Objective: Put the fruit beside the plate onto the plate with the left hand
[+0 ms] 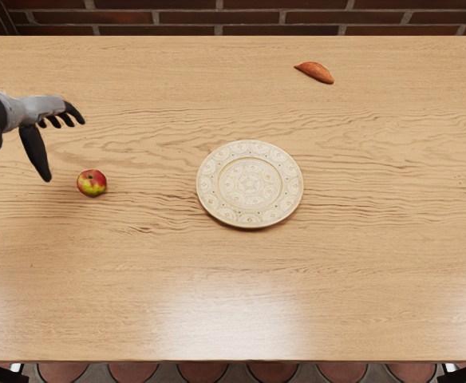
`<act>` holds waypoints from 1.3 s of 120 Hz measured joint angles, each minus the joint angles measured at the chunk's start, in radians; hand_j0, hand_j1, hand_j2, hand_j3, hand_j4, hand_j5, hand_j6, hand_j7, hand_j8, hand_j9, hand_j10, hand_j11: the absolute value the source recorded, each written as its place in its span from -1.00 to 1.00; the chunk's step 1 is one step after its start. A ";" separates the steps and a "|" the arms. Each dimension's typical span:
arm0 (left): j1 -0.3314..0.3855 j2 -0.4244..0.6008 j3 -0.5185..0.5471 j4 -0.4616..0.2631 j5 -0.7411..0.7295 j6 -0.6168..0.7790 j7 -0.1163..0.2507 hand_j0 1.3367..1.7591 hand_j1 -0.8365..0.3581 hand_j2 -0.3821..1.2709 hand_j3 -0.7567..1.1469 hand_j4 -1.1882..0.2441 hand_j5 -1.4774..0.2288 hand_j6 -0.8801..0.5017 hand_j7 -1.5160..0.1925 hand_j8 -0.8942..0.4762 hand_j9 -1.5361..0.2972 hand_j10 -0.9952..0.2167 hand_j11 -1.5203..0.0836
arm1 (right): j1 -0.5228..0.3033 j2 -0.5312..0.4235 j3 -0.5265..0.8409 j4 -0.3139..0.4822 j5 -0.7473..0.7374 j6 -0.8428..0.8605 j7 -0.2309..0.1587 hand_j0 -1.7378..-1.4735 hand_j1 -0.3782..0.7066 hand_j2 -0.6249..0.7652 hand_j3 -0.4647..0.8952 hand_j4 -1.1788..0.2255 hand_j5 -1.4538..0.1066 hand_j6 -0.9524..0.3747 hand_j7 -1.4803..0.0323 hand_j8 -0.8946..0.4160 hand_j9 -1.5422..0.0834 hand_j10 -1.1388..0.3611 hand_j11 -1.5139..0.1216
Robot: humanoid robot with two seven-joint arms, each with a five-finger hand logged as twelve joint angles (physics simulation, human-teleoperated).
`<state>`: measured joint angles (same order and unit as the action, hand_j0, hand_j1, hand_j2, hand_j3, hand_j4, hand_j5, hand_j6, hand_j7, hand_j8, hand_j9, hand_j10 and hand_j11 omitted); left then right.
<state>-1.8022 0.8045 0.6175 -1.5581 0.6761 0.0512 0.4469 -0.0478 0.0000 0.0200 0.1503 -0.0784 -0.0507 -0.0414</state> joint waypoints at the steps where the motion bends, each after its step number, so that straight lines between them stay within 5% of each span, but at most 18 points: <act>1: -0.003 -0.003 0.008 -0.001 0.000 0.007 0.000 0.52 0.49 -0.48 -0.20 0.31 0.35 -0.09 0.40 -0.06 0.32 0.23 0.49 | 0.000 0.000 0.000 0.000 0.000 0.000 0.000 -0.40 -0.89 -0.11 -0.32 0.64 0.82 0.40 0.91 0.33 0.86 0.48 0.81; 30: -0.022 -0.138 0.151 -0.011 -0.085 0.122 -0.007 0.52 0.49 -0.48 -0.20 0.31 0.35 -0.09 0.40 -0.06 0.32 0.23 0.49 | 0.000 0.000 0.000 0.000 0.000 0.000 0.000 -0.40 -0.89 -0.11 -0.32 0.64 0.82 0.40 0.91 0.33 0.86 0.48 0.81; 67: 0.002 -0.235 0.169 0.010 -0.154 0.138 -0.038 0.52 0.49 -0.48 -0.20 0.31 0.35 -0.09 0.40 -0.06 0.32 0.23 0.49 | 0.000 0.000 0.000 0.000 0.000 0.000 0.000 -0.40 -0.89 -0.11 -0.32 0.64 0.82 0.40 0.91 0.33 0.86 0.48 0.81; 156: 0.103 -0.378 0.238 0.136 -0.148 0.272 -0.033 0.52 0.47 -0.47 -0.20 0.30 0.34 -0.10 0.38 -0.07 0.31 0.22 0.48 | 0.000 0.000 0.000 0.000 0.000 0.000 0.000 -0.40 -0.89 -0.11 -0.32 0.64 0.82 0.40 0.91 0.33 0.86 0.48 0.81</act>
<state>-1.6993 0.4266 0.8554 -1.4219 0.5279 0.3228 0.4139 -0.0477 0.0000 0.0200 0.1503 -0.0782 -0.0508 -0.0414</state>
